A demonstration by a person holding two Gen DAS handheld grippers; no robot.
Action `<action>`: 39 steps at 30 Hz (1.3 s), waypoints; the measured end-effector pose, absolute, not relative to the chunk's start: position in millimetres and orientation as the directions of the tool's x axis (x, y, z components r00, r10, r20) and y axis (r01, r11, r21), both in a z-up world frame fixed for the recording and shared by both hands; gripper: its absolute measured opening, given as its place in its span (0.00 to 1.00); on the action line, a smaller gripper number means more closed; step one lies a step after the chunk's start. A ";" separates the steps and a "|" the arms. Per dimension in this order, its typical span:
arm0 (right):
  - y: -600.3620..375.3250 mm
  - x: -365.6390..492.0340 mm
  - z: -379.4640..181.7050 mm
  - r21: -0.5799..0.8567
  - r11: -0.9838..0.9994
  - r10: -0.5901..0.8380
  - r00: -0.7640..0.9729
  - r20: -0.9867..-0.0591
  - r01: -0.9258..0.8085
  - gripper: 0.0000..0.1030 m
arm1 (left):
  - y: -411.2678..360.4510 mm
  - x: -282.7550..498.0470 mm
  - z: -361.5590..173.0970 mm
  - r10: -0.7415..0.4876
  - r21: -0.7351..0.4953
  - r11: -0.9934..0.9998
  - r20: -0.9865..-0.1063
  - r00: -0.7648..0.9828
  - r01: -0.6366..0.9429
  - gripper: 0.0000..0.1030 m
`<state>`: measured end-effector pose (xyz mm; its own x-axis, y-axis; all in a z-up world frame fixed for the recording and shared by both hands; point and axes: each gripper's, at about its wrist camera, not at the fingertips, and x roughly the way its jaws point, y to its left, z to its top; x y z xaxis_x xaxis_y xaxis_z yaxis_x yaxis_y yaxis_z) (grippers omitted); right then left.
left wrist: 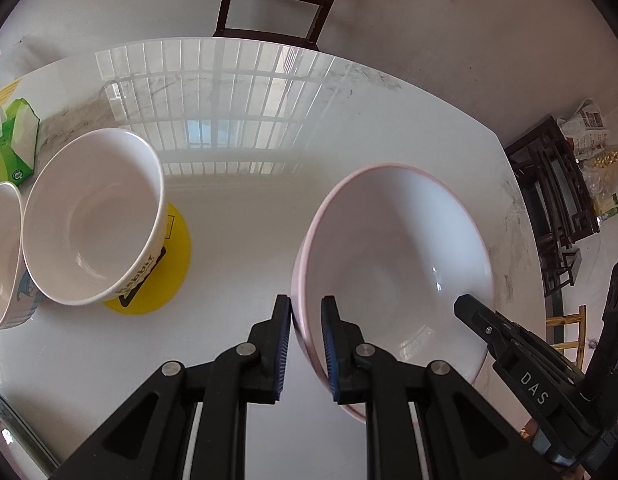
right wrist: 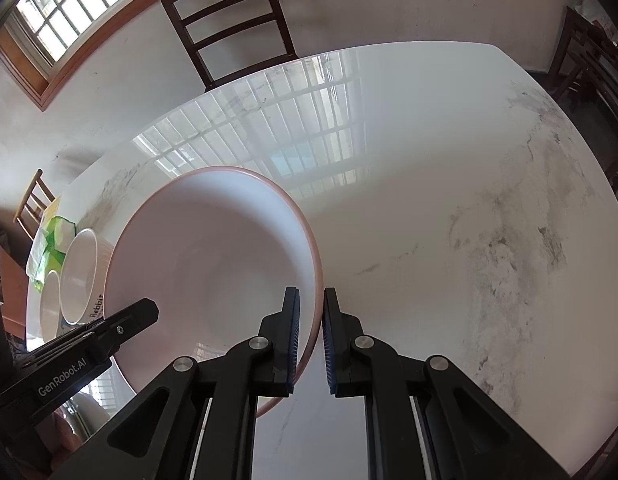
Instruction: Organize plates and bowls
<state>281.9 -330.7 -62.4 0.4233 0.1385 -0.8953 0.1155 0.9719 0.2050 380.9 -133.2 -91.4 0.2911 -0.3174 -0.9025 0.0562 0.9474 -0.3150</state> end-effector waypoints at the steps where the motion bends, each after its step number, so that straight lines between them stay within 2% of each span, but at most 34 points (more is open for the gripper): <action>1: -329.0 277.8 -61.9 0.209 0.971 0.142 0.425 -0.894 0.115 0.11 | -132.1 379.6 -90.4 -0.317 -0.316 0.947 -0.902 0.291 0.054 0.15; 16: -299.4 219.1 -46.9 0.227 0.970 0.169 0.441 -0.881 0.082 0.11 | -118.3 342.0 -74.0 -0.298 -0.298 0.953 -0.899 0.321 0.049 0.15; 39: -266.5 135.5 -41.2 0.210 0.977 0.168 0.447 -0.879 0.046 0.11 | -91.7 280.2 -82.8 -0.295 -0.298 0.954 -0.903 0.313 0.038 0.15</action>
